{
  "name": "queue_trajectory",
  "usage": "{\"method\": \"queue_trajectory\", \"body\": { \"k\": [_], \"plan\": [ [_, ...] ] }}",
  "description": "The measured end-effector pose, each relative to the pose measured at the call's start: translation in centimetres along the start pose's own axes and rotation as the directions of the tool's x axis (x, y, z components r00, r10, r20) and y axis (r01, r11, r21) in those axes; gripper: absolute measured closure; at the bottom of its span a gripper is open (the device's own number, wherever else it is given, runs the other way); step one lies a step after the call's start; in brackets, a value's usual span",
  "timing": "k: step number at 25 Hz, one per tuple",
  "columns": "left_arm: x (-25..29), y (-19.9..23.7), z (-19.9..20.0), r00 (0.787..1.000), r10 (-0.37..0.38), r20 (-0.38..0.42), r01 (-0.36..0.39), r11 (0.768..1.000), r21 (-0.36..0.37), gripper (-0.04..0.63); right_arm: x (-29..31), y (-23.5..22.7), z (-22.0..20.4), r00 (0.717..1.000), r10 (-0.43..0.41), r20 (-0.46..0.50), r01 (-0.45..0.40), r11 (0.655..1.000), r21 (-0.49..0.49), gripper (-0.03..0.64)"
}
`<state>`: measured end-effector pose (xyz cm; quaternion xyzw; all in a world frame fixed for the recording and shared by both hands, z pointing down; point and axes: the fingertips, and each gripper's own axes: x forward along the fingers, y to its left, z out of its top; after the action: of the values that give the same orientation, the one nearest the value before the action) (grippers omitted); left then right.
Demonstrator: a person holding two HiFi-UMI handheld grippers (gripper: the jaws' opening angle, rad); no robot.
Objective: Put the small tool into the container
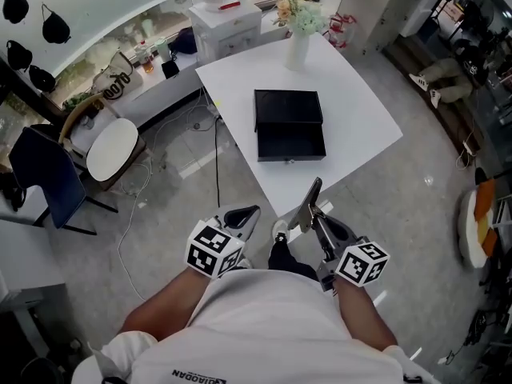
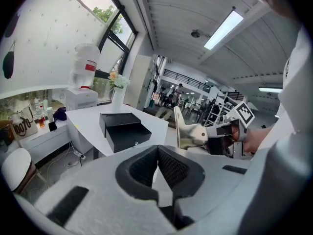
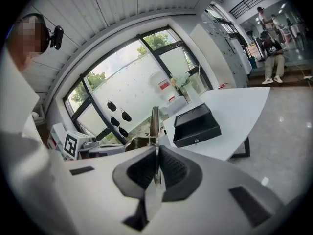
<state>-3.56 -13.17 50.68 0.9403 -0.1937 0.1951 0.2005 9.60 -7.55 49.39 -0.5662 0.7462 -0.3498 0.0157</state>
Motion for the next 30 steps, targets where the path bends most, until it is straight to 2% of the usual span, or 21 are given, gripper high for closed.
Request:
{"method": "queue_trajectory", "body": {
  "k": [6, 12, 16, 21, 30],
  "plan": [
    [3.1, 2.4, 4.3, 0.995, 0.091, 0.028, -0.091, 0.996, -0.011, 0.586, 3.2, -2.8, 5.3, 0.997, 0.081, -0.010, -0.081, 0.996, -0.021, 0.606],
    [6.5, 4.0, 7.1, 0.987, 0.152, 0.056, -0.146, 0.983, -0.108, 0.586, 5.5, -6.2, 9.0, 0.988, 0.144, -0.051, -0.146, 0.988, -0.042, 0.606],
    [8.4, 4.9, 8.4, 0.977, 0.203, 0.065, -0.193, 0.973, -0.129, 0.586, 7.1, -8.2, 11.1, 0.980, 0.184, -0.079, -0.189, 0.980, -0.058, 0.606],
    [10.0, 5.7, 9.4, 0.961, 0.266, 0.072, -0.255, 0.957, -0.138, 0.586, 9.2, -10.5, 12.5, 0.968, 0.220, -0.123, -0.231, 0.970, -0.079, 0.606],
    [11.3, 6.2, 8.8, 0.958, 0.285, 0.036, -0.276, 0.948, -0.161, 0.586, 11.0, -11.5, 13.0, 0.958, 0.247, -0.144, -0.259, 0.963, -0.074, 0.606]
  ]
}}
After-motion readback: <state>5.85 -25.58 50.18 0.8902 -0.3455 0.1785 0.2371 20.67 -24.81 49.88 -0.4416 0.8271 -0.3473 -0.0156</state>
